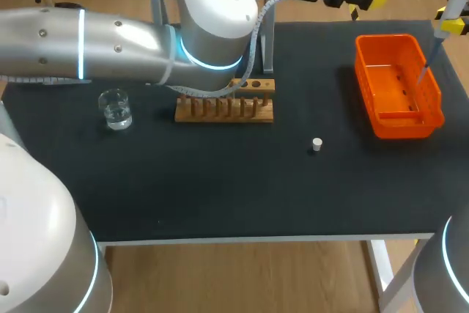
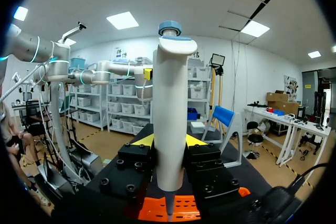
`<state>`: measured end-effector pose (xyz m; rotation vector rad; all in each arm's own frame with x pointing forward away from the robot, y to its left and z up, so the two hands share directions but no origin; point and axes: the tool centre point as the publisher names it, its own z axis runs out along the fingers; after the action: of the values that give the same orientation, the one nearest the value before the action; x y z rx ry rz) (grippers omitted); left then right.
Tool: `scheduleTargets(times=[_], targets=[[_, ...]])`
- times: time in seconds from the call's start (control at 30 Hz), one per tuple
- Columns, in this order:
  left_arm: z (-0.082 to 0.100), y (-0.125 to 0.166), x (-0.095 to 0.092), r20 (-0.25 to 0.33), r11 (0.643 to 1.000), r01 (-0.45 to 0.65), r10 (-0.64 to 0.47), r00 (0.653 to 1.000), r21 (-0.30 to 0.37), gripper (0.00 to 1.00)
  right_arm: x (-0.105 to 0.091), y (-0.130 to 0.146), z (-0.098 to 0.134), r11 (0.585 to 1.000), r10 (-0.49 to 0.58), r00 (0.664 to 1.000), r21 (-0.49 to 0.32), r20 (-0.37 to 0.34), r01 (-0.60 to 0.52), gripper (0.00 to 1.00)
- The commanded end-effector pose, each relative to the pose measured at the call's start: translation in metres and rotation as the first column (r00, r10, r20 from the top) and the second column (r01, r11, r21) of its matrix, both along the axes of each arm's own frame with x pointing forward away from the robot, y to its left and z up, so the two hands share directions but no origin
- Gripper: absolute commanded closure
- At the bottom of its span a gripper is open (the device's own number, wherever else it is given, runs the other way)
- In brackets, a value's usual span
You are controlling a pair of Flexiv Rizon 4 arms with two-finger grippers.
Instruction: Invert the test tube, pick up the pipette, mount the tip to pipette, aspirate from beaker and dispense into the tube, eject the tip, return the pipette, and cap with the stopper.
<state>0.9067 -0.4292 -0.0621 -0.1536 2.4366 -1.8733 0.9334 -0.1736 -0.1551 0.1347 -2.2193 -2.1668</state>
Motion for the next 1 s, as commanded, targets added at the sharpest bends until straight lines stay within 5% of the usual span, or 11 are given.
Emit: scheduleTargets(times=[0.03,0.6,1.0], targets=[[0.0,0.0,0.0,-0.001,1.0,0.0,0.0,1.0,-0.001,1.0,0.001,-0.002,0.0,1.0,0.005,1.0,-0.002,0.0,-0.005,1.0],[0.0,0.0,0.0,-0.001,1.0,0.0,0.0,1.0,-0.001,1.0,0.001,-0.002,0.0,1.0,0.005,1.0,-0.002,0.0,-0.005,1.0],[0.01,-0.046,0.01,0.011,0.997,0.051,-0.051,0.999,-0.058,1.0,0.001,-0.002,0.0,1.0,0.005,1.0,-0.002,0.0,-0.005,1.0]])
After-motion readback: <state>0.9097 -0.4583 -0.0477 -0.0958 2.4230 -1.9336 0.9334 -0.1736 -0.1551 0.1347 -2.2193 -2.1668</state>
